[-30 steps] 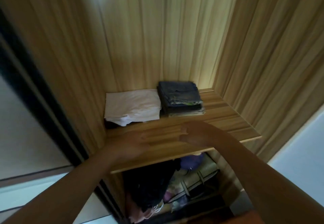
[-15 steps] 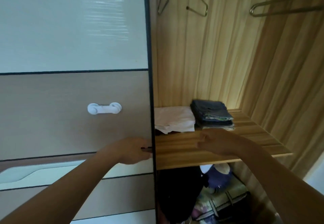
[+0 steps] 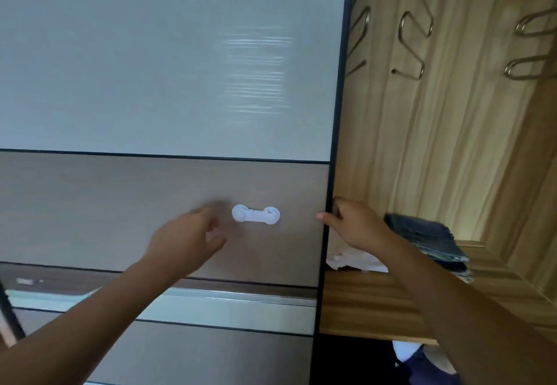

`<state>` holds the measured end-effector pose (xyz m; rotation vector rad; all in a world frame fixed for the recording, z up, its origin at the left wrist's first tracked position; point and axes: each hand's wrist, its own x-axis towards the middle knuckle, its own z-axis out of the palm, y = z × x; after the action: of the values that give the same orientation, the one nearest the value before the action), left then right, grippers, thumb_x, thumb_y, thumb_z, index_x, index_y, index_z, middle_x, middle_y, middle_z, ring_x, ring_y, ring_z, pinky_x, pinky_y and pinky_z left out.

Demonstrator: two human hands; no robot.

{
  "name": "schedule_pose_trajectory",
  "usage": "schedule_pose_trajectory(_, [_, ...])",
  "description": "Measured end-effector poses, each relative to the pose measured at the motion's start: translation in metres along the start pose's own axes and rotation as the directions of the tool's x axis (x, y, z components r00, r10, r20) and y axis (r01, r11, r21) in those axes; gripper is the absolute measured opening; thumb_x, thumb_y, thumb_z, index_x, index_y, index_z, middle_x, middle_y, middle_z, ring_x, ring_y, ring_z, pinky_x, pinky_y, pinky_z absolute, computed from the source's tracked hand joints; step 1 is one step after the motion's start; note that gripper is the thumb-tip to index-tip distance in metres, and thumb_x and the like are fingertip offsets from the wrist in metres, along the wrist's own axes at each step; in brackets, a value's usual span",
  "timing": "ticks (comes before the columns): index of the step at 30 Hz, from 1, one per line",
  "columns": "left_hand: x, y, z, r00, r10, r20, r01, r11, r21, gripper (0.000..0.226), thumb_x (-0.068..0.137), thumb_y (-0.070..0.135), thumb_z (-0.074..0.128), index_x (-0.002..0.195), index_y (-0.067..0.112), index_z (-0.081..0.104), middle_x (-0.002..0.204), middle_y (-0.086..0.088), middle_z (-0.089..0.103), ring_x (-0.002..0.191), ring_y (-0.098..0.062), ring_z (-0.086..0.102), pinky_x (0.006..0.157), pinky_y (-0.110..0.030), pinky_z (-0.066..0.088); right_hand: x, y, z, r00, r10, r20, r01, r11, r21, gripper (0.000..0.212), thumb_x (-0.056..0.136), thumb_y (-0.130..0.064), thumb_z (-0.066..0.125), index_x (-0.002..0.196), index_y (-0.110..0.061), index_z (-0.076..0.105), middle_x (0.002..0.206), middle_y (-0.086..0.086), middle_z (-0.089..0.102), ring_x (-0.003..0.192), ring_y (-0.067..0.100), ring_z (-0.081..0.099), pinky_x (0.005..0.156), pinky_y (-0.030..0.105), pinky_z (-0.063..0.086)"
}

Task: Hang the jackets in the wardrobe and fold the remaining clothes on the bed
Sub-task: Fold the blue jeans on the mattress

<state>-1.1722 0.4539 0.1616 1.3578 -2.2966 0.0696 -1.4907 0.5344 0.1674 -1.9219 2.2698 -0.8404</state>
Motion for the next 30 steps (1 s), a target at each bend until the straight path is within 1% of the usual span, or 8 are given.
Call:
schedule_pose_trajectory(3, [0.010, -0.007, -0.004, 0.990, 0.098, -0.102, -0.089, 0.992, 0.086, 0.038, 0.089, 0.050, 0.066, 0.118, 0.027, 0.056, 0.120, 0.007, 0.059, 0.097, -0.021, 0.062, 0.067, -0.032, 0.045, 0.002, 0.006, 0.002, 0.999, -0.030, -0.017, 0.030, 0.999, -0.037, 0.033, 0.101, -0.048, 0.054, 0.084, -0.021, 0.044, 0.077, -0.003, 0.055, 0.068, 0.011, 0.054, 0.055, 0.028, 0.036])
schedule_pose_trajectory(5, [0.018, -0.002, -0.003, 0.979, 0.174, -0.106, -0.153, 0.972, 0.179, 0.049, 0.089, 0.049, 0.066, 0.130, 0.026, 0.052, 0.135, 0.005, 0.053, 0.112, -0.025, 0.058, 0.072, -0.036, 0.050, 0.003, 0.008, 0.001, 0.998, -0.053, -0.029, 0.053, 0.999, 0.000, 0.028, 0.101, -0.046, 0.055, 0.103, -0.019, 0.045, 0.084, -0.007, 0.055, 0.074, 0.008, 0.056, 0.056, 0.027, 0.040])
schedule_pose_trajectory(8, [0.027, 0.013, 0.001, 0.963, 0.256, -0.083, -0.227, 0.939, 0.256, 0.058, 0.088, 0.050, 0.068, 0.137, 0.029, 0.047, 0.141, 0.005, 0.049, 0.123, -0.024, 0.052, 0.074, -0.036, 0.051, 0.001, 0.013, -0.001, 0.997, -0.058, -0.046, 0.058, 0.998, -0.006, 0.041, 0.102, -0.044, 0.054, 0.124, -0.010, 0.046, 0.088, -0.005, 0.057, 0.074, 0.009, 0.055, 0.056, 0.024, 0.037])
schedule_pose_trajectory(12, [0.038, 0.042, 0.010, 0.892, 0.447, -0.070, -0.410, 0.864, 0.291, 0.053, 0.076, 0.037, 0.082, 0.122, 0.020, 0.060, 0.117, -0.001, 0.064, 0.100, -0.028, 0.064, 0.062, -0.033, 0.048, -0.007, 0.033, -0.009, 0.997, -0.050, -0.056, 0.049, 0.998, -0.031, 0.049, 0.103, -0.045, 0.050, 0.136, -0.009, 0.044, 0.102, 0.004, 0.064, 0.079, 0.011, 0.056, 0.056, 0.020, 0.034])
schedule_pose_trajectory(15, [0.047, 0.068, 0.018, 0.819, 0.561, -0.124, -0.500, 0.802, 0.328, 0.040, 0.069, 0.026, 0.089, 0.100, 0.012, 0.067, 0.086, -0.004, 0.069, 0.070, -0.030, 0.067, 0.053, -0.027, 0.041, -0.016, 0.052, -0.023, 0.999, -0.029, -0.043, 0.030, 1.000, 0.007, 0.050, 0.104, -0.044, 0.049, 0.141, -0.011, 0.043, 0.120, 0.007, 0.065, 0.092, 0.014, 0.059, 0.071, 0.029, 0.047])
schedule_pose_trajectory(21, [0.059, 0.131, 0.031, 0.754, 0.642, -0.135, -0.573, 0.744, 0.343, 0.035, 0.073, 0.034, 0.086, 0.097, 0.017, 0.067, 0.077, 0.000, 0.069, 0.061, -0.027, 0.066, 0.049, -0.027, 0.042, -0.039, 0.098, -0.055, 0.995, 0.072, -0.065, -0.072, 0.997, 0.000, 0.043, 0.105, -0.039, 0.048, 0.136, -0.009, 0.045, 0.114, 0.011, 0.067, 0.094, 0.021, 0.064, 0.080, 0.034, 0.052])
schedule_pose_trajectory(26, [0.061, 0.194, 0.047, 0.736, 0.668, -0.107, -0.613, 0.726, 0.311, 0.037, 0.071, 0.030, 0.088, 0.099, 0.015, 0.068, 0.079, -0.002, 0.069, 0.060, -0.029, 0.065, 0.047, -0.027, 0.040, -0.063, 0.148, -0.085, 0.978, 0.182, -0.104, -0.196, 0.969, -0.149, 0.042, 0.106, -0.045, 0.041, 0.120, -0.007, 0.051, 0.095, 0.013, 0.069, 0.081, 0.028, 0.067, 0.076, 0.046, 0.057])
schedule_pose_trajectory(30, [0.059, 0.249, 0.057, 0.716, 0.693, -0.077, -0.634, 0.693, 0.344, 0.047, 0.052, 0.026, 0.098, 0.086, 0.018, 0.067, 0.069, 0.001, 0.064, 0.046, -0.022, 0.058, 0.044, -0.021, 0.020, -0.083, 0.199, -0.102, 0.964, 0.246, -0.105, -0.260, 0.952, -0.161, 0.034, 0.107, -0.034, 0.046, 0.110, -0.003, 0.058, 0.097, 0.014, 0.067, 0.084, 0.027, 0.066, 0.071, 0.034, 0.053])
